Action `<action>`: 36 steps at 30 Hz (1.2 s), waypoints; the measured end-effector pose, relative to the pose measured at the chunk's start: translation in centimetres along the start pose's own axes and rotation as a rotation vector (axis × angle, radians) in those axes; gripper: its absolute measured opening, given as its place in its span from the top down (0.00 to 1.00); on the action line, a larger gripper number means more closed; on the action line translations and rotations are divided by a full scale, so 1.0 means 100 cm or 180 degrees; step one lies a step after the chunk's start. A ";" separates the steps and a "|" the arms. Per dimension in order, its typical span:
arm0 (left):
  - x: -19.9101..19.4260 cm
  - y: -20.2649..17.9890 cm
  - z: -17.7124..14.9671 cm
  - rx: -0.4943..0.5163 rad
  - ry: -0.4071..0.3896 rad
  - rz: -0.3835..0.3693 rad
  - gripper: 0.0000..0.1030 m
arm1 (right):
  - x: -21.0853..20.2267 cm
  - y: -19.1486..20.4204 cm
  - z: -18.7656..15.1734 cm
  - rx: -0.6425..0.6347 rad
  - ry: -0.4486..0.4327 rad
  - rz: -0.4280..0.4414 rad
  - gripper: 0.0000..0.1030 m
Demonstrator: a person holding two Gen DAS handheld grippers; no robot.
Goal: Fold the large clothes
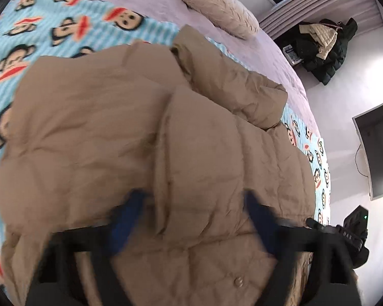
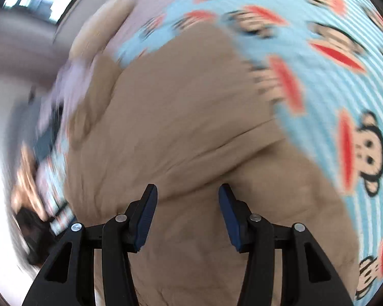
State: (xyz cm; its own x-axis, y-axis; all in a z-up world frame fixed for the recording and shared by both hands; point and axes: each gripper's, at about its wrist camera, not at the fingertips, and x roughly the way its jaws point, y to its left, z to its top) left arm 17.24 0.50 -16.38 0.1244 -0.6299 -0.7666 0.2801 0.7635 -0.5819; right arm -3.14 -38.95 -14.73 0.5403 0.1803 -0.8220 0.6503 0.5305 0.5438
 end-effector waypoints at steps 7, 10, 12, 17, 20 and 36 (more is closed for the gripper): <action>-0.020 -0.009 -0.008 0.0201 -0.0226 0.0207 0.88 | 0.015 0.004 0.017 -0.0128 -0.0053 -0.0046 0.88; -0.007 0.008 -0.014 0.0242 -0.0086 0.0421 0.88 | 0.033 0.017 0.015 -0.0399 -0.0009 -0.0198 0.88; 0.002 0.013 -0.016 0.0324 -0.0075 0.0482 0.88 | 0.038 0.008 0.015 -0.0393 0.0012 -0.0233 0.88; -0.010 0.006 -0.020 0.0353 -0.0113 0.0704 0.87 | 0.028 0.008 0.015 -0.0359 0.0106 -0.0225 0.86; -0.035 0.005 -0.022 0.0353 -0.0201 0.0825 0.87 | 0.002 0.011 0.010 -0.0566 0.0091 -0.0283 0.85; 0.019 -0.032 0.015 0.0851 -0.0459 0.1287 0.87 | 0.020 0.036 0.064 -0.1142 -0.0365 -0.0583 0.85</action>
State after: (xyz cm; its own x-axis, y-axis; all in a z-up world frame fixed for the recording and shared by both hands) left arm 18.01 -3.34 -15.54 0.3981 -0.3191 -0.8601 0.4141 0.8991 -0.1419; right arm 3.64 -42.01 -13.34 0.5022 -0.0264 -0.8644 0.5247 0.8038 0.2803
